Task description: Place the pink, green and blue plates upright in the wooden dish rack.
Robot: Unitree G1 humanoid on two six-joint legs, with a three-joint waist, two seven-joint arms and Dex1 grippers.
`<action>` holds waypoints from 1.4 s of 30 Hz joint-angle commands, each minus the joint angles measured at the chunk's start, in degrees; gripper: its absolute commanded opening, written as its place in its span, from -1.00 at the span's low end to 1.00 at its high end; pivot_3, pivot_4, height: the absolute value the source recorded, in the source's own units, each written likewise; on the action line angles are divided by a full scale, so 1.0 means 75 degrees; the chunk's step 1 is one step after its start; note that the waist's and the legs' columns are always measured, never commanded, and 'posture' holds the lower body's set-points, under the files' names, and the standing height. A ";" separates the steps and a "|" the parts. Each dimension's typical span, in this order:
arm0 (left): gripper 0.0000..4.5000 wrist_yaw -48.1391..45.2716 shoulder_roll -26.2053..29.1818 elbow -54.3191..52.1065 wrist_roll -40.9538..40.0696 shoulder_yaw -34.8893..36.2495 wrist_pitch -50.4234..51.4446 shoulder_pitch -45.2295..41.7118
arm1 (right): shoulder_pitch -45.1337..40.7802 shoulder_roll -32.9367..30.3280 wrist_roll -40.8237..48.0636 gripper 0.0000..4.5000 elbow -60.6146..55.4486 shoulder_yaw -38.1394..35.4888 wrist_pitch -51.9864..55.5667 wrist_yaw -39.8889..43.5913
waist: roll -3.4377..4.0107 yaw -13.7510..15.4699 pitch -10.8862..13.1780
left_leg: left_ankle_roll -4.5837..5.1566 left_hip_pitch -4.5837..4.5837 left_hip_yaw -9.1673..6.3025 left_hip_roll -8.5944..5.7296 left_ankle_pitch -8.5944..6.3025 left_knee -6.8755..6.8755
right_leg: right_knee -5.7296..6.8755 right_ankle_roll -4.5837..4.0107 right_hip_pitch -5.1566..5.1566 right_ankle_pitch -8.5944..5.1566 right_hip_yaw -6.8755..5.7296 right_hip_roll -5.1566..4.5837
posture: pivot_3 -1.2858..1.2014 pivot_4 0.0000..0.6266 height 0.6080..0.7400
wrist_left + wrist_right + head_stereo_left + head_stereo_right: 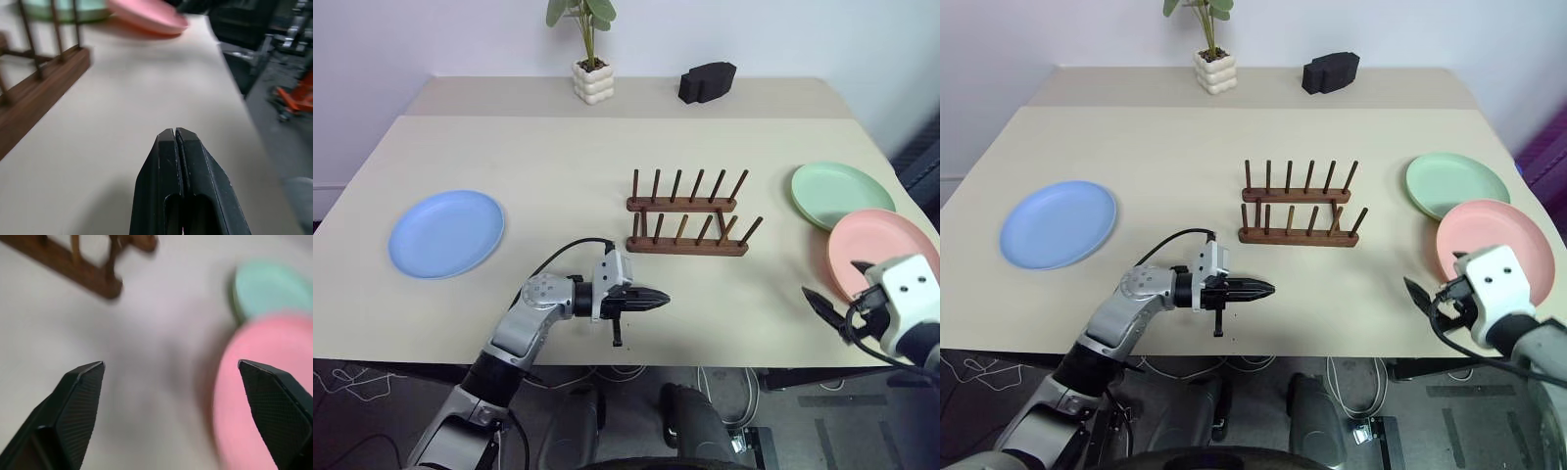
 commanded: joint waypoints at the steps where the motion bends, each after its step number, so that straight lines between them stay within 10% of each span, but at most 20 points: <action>1: -1.00 -0.0219 -0.0092 0.0038 -0.0117 -0.0052 -0.0221 -0.0165 | -0.0069 0.0175 -0.0398 0.98 0.0079 0.0142 -0.0084 -0.0505 | 0.0003 -0.0027 -0.0002 | 0.0000 0.0003 0.0007 0.0001 0.0000 0.0000 | -0.0001 0.0003 0.0000 -0.0002 0.0003 0.0000 | 0.03 -0.52 1.00; 11: -1.00 0.0104 -0.0313 0.0460 0.0069 0.0146 -0.0921 -0.0112 | -0.1122 -0.0090 -0.1896 0.98 0.2580 0.1371 -0.1544 -0.1105 | 0.0008 0.0003 -0.0004 | 0.0001 0.0003 0.0015 0.0001 0.0000 0.0000 | -0.0005 0.0001 -0.0003 0.0000 0.0004 -0.0001 | 0.03 -0.52 1.00; 14: -1.00 0.0267 -0.0360 0.0456 0.0078 0.0193 -0.1110 -0.0032 | -0.1288 -0.0164 -0.2115 0.60 0.3036 0.1519 -0.1910 -0.1142 | 0.0009 0.0011 -0.0005 | 0.0001 0.0003 0.0014 0.0000 0.0000 -0.0002 | -0.0004 -0.0015 -0.0003 0.0010 0.0004 0.0000 | 0.03 -0.52 1.00; 21: -1.00 0.0618 -0.0280 0.0075 -0.0084 0.0338 -0.0773 0.0124 | -0.1689 -0.0170 -0.2481 -0.97 0.3637 0.1640 -0.2288 -0.1341 | 0.0009 0.0004 -0.0006 | 0.0002 0.0003 0.0015 -0.0002 0.0000 0.0000 | -0.0002 -0.0014 -0.0002 0.0011 0.0005 0.0000 | 0.03 -0.52 1.00; 33: -1.00 0.0717 -0.0202 -0.0206 -0.0173 0.0390 -0.0574 0.0219 | -0.1032 -0.1232 -0.3306 -0.97 0.1026 0.0963 -0.1892 -0.0713 | 0.0037 -0.0048 -0.0019 | 0.0002 0.0007 0.0021 0.0001 -0.0001 0.0000 | 0.0001 0.0012 -0.0004 -0.0005 0.0010 0.0002 | 0.03 -0.52 1.00; 42: -1.00 0.0797 -0.0442 0.0157 -0.0070 0.0412 -0.0713 -0.0114 | -0.5044 -0.0636 0.0463 -0.97 0.0394 0.0987 -0.0420 0.0079 | 0.0017 -0.0006 -0.0008 | 0.0002 0.0005 0.0016 0.0004 0.0000 0.0004 | 0.0000 -0.0011 -0.0002 0.0013 0.0009 0.0010 | 0.03 -0.52 1.00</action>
